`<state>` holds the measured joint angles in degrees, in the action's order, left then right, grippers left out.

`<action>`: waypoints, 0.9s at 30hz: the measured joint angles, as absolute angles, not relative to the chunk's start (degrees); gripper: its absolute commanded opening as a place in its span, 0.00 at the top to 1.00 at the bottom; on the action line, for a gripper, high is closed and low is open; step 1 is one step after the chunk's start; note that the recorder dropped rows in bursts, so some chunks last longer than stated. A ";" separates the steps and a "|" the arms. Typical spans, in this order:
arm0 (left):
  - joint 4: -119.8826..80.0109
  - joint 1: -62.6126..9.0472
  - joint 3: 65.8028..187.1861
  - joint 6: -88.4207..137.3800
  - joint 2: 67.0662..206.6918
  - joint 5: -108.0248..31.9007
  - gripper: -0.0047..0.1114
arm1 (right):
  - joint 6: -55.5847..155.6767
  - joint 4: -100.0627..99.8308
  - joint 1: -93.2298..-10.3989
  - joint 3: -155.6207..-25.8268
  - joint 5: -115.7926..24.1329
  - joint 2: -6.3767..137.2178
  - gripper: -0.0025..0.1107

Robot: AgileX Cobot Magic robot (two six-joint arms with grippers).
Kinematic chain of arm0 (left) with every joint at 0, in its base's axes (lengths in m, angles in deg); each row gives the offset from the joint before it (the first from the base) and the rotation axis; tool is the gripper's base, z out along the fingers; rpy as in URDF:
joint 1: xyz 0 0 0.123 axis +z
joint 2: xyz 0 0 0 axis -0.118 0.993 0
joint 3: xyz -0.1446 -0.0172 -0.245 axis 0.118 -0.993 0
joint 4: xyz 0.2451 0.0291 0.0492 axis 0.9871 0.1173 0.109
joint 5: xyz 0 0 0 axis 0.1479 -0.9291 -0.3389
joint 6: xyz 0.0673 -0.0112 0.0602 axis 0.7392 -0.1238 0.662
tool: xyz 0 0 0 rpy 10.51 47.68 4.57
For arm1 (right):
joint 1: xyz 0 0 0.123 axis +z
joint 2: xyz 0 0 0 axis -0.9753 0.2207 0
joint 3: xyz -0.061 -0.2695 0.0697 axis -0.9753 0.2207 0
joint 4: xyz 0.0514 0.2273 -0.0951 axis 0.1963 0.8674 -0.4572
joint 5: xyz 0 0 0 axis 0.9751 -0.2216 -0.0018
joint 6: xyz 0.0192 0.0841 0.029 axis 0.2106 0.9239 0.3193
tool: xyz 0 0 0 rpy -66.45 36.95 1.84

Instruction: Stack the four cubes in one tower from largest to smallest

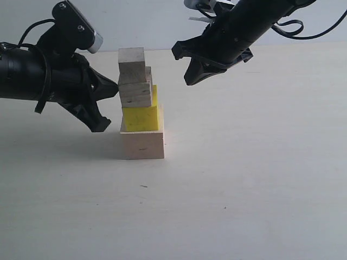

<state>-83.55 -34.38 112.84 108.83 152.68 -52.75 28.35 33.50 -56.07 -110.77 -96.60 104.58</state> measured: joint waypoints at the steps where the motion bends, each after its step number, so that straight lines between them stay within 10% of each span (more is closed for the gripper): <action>1: -83.55 -34.38 112.84 108.83 152.68 -52.75 0.96 | 28.35 33.50 -56.07 -110.77 -96.60 104.58 0.98; 27: -84.35 -34.36 110.85 108.45 146.49 -49.34 0.96 | 31.43 33.53 -56.07 -104.88 -93.60 100.29 0.98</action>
